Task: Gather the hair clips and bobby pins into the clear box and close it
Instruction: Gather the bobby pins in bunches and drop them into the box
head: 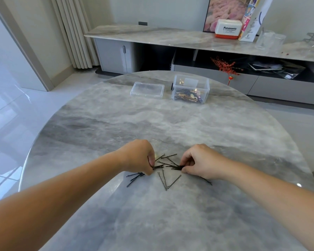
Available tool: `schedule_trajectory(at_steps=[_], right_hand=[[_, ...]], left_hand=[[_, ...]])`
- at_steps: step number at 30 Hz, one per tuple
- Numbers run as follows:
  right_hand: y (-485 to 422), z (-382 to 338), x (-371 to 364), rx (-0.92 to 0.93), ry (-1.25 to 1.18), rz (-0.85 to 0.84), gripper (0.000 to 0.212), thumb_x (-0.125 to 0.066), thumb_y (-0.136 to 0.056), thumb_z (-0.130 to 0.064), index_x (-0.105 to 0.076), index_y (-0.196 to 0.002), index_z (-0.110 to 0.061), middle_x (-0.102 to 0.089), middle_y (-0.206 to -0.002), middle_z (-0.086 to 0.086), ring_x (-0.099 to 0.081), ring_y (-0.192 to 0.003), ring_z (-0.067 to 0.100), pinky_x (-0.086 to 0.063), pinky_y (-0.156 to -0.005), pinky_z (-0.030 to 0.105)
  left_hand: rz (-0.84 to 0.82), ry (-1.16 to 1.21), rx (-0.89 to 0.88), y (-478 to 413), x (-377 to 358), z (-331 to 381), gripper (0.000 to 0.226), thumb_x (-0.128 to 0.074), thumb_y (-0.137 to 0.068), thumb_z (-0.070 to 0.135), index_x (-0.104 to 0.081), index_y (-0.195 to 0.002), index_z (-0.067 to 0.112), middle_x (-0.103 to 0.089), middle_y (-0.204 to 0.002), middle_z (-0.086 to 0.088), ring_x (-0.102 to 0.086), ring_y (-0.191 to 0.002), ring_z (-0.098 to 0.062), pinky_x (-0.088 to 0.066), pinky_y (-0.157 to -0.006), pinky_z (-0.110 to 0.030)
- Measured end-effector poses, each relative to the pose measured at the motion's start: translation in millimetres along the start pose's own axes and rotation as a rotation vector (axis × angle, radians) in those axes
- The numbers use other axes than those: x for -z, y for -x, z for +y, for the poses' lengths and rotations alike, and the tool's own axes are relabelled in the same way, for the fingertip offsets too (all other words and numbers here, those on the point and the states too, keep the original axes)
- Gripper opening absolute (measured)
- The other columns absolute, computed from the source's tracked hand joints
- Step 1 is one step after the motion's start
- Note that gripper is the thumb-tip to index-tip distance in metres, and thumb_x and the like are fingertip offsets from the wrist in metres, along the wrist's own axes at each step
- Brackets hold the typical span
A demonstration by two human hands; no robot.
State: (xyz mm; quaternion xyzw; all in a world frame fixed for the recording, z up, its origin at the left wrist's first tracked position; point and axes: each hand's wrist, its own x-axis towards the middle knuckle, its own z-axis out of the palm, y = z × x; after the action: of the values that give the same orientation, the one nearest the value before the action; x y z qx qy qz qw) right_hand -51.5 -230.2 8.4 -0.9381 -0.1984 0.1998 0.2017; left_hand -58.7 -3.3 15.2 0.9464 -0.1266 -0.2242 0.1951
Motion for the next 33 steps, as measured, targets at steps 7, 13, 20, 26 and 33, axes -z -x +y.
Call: schedule_trajectory(at_steps=[7,13,20,26,33], right_hand=[[-5.3,12.8,5.9,-0.096,-0.282,0.042,0.005,-0.077,-0.077,-0.023,-0.078,-0.082,-0.021,-0.076,-0.078,-0.004,-0.066,-0.068,0.006,-0.052,-0.069,0.022],[-9.7,14.3,20.2,-0.214,-0.855,0.041,0.011,-0.074,-0.079,-0.002,-0.072,-0.089,-0.001,-0.071,-0.069,0.013,-0.065,-0.06,0.02,-0.056,-0.059,0.027],[-34.4,27.1,59.0,-0.263,-1.152,0.075,0.012,-0.073,-0.079,0.0,-0.07,-0.09,-0.001,-0.068,-0.068,0.007,-0.068,-0.063,0.017,-0.057,-0.056,0.028],[-87.0,51.7,134.6,-0.219,-1.055,0.337,0.011,-0.073,-0.079,-0.002,-0.071,-0.09,-0.003,-0.066,-0.066,0.003,-0.06,-0.059,0.014,-0.053,-0.052,0.021],[-166.6,79.7,197.6,-0.203,-0.541,0.59,0.012,-0.077,-0.077,-0.019,-0.076,-0.089,-0.014,-0.073,-0.083,0.0,-0.064,-0.074,0.013,-0.048,-0.063,0.018]], left_hand=[[-0.006,0.343,0.081,-8.0,5.8,-4.4,0.009,-0.077,-0.073,0.007,-0.074,-0.077,0.015,-0.068,-0.056,0.011,-0.07,-0.056,-0.01,-0.054,-0.057,-0.018],[-0.026,0.801,0.12,-19.6,16.5,4.2,0.009,-0.077,-0.08,-0.002,-0.072,-0.082,0.005,-0.074,-0.07,-0.009,-0.069,-0.055,-0.013,-0.055,-0.056,-0.018],[0.007,1.069,0.102,-61.5,53.7,16.4,0.008,-0.076,-0.08,-0.005,-0.07,-0.083,0.0,-0.072,-0.071,-0.013,-0.071,-0.063,-0.018,-0.06,-0.059,-0.024],[0.16,1.127,0.03,-140.2,115.2,36.2,0.013,-0.075,-0.081,-0.006,-0.066,-0.08,0.004,-0.073,-0.067,-0.01,-0.072,-0.062,-0.018,-0.063,-0.064,-0.028],[0.383,0.853,-0.022,-240.8,165.5,55.3,0.01,-0.079,-0.079,0.0,-0.073,-0.087,-0.003,-0.075,-0.077,-0.014,-0.074,-0.066,-0.02,-0.063,-0.066,-0.028]])
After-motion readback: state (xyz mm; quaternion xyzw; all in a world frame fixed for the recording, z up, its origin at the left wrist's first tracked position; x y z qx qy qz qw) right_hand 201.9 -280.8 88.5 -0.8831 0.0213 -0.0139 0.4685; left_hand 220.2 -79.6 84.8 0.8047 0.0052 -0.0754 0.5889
